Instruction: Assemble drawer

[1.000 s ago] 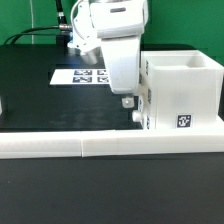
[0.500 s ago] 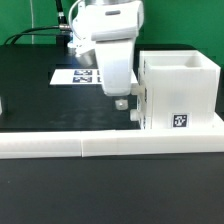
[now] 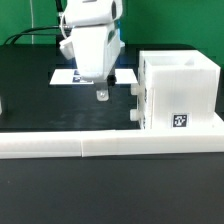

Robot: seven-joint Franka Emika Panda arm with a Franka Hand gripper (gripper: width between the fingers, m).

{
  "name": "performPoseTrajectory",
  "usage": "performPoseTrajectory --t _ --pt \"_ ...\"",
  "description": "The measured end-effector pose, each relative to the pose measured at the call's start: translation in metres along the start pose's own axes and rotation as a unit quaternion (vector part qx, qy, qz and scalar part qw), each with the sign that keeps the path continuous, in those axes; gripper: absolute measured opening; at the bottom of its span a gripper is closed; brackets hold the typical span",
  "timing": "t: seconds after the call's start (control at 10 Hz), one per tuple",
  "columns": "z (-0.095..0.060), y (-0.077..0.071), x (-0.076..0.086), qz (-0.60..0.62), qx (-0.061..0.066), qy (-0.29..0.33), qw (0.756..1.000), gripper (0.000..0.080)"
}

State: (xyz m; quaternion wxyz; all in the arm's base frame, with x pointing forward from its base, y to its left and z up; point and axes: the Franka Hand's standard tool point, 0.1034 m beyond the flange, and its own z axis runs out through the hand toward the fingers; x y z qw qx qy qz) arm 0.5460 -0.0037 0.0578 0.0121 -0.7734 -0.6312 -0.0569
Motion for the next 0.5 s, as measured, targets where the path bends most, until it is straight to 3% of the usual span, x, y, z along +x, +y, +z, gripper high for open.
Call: performPoseTrajectory --t 0.5 --pt "0.0014 -0.0003 -0.0016 0.001 0.001 0.0 1.0 0.0649"
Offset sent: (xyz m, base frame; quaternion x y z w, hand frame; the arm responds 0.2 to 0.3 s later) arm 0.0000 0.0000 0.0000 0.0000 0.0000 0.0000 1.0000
